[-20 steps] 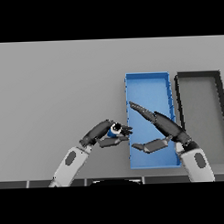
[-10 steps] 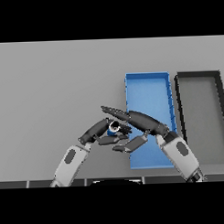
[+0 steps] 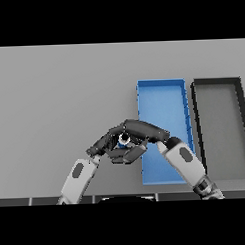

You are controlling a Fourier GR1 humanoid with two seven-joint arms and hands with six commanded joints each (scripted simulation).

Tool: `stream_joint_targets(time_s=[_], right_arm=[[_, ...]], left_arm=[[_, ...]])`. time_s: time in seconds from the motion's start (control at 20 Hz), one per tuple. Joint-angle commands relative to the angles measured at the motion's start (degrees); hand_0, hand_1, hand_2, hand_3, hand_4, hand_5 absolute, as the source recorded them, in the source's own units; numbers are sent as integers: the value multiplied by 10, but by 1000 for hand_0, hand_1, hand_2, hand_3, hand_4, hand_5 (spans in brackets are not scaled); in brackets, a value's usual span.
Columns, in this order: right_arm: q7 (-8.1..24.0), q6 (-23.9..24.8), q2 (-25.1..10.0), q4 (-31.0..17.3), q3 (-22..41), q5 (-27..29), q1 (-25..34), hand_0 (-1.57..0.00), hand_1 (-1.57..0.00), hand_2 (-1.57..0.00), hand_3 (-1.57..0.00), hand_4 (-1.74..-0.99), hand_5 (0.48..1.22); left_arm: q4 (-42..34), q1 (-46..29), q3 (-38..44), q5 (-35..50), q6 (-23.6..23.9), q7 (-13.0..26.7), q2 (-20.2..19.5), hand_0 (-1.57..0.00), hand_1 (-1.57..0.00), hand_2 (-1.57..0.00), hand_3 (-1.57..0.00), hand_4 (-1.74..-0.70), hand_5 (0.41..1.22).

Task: Pick up the blue pipe and place it into the blue bin.

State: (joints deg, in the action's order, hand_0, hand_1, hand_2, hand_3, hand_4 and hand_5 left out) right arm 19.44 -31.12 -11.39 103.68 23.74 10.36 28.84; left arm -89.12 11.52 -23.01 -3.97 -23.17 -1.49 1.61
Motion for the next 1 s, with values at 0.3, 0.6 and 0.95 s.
stream_joint_targets(time_s=[0.3, 0.6, 0.95], right_arm=[[-62, 5, 29, -9, -1, -2, -10, -1413, -1417, -1418, -1350, -1474, 996], [-28, 2, 58, 7, -10, 20, -28, -1530, -1531, -1531, -1513, -1492, 1162], [-14, 3, 87, 8, -19, -3, -38, -1562, -1563, -1563, -1559, -1497, 1209]], left_arm=[[-13, -4, 1, -6, -13, -1, 10, -1571, -1571, -1549, -1372, -1717, 1221], [-16, -5, 7, -16, -7, -10, 15, -1571, -1571, -1561, -1434, -1735, 1221], [-14, -7, 12, -49, -31, -32, -3, -752, -700, -684, -538, -1319, 1221]])
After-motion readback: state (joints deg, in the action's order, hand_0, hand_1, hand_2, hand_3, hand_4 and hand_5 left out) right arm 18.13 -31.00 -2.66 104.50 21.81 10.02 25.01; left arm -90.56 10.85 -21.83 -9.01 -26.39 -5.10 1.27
